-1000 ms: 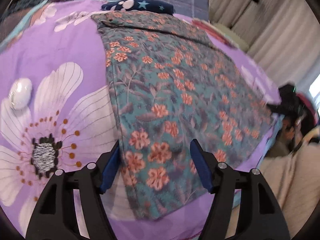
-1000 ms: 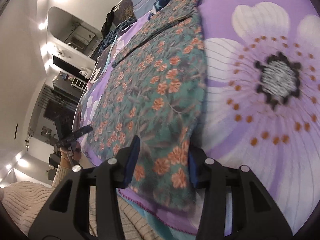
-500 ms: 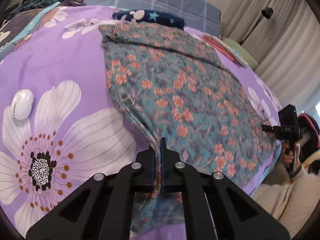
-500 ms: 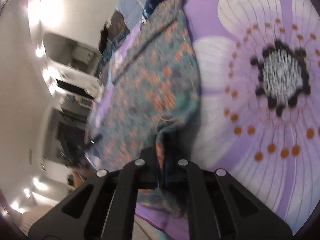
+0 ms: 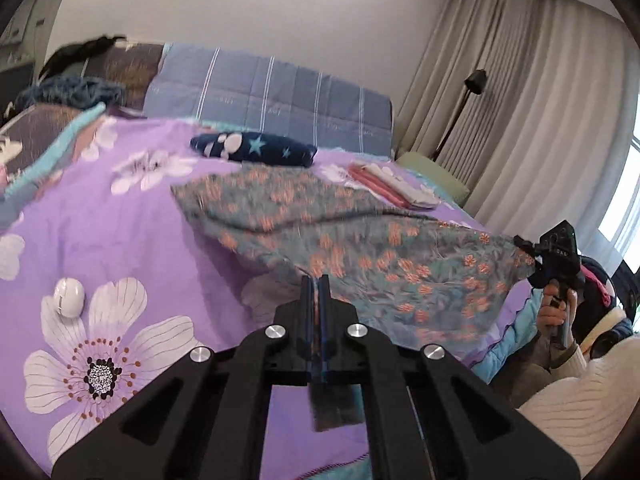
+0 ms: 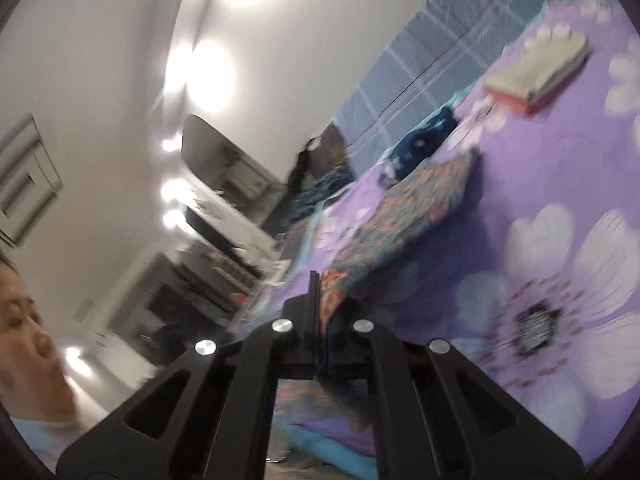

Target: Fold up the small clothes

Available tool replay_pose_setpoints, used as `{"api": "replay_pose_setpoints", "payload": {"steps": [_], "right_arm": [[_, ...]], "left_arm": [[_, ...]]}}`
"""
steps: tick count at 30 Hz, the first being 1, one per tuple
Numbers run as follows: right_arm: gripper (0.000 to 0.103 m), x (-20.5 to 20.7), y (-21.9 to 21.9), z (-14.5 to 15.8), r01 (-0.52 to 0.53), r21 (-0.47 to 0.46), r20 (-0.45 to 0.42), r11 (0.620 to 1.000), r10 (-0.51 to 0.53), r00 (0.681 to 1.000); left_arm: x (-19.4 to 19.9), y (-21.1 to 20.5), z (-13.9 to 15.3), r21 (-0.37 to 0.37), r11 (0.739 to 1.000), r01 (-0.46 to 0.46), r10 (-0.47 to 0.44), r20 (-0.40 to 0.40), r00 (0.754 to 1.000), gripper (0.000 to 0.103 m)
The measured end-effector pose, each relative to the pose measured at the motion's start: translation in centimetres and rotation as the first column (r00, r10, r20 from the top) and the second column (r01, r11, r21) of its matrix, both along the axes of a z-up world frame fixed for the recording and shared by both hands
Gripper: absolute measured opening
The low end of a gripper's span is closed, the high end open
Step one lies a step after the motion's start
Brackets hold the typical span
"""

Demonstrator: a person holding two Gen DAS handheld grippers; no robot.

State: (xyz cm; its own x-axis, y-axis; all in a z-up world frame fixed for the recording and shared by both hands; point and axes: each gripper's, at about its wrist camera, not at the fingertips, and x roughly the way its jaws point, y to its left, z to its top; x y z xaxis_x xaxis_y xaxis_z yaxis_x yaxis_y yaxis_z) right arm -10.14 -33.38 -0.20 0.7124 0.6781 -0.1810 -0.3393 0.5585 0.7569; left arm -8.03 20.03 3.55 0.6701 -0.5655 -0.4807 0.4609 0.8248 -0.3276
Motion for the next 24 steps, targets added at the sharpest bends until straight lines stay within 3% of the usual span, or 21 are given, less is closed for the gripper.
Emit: {"api": "replay_pose_setpoints", "payload": {"steps": [2, 4, 7, 9, 16, 24], "right_arm": [[0.002, 0.4, -0.3, -0.9, 0.023, -0.041, -0.044, 0.999, -0.024, 0.999], [0.002, 1.0, -0.6, -2.2, 0.020, -0.005, -0.085, 1.000, -0.021, 0.996], [0.003, 1.5, -0.7, -2.7, 0.020, 0.002, -0.106, 1.000, -0.020, 0.994], [0.002, 2.2, -0.7, -2.2, 0.018, -0.006, -0.094, 1.000, -0.019, 0.995], [0.003, 7.8, -0.4, 0.5, 0.005, -0.014, -0.033, 1.000, -0.006, 0.999], [0.003, 18.6, 0.1, 1.8, 0.045, -0.027, -0.072, 0.999, -0.047, 0.996]], "left_arm": [[-0.5, -0.8, -0.6, 0.048, 0.999, 0.009, -0.009, 0.003, 1.000, 0.002], [0.0, -1.1, -1.8, 0.066, 0.998, 0.000, 0.003, -0.035, 0.999, 0.002], [1.1, -0.7, -3.8, 0.007, 1.000, -0.022, 0.022, -0.115, 0.993, 0.002], [1.3, -0.6, -3.9, -0.017, 0.999, -0.027, 0.025, -0.117, 0.993, 0.002], [2.7, -1.3, -0.8, -0.002, 0.999, -0.052, 0.052, -0.022, 0.998, 0.002], [9.7, -0.8, 2.4, -0.145, 0.982, -0.122, 0.127, 0.030, 0.991, 0.002]]}}
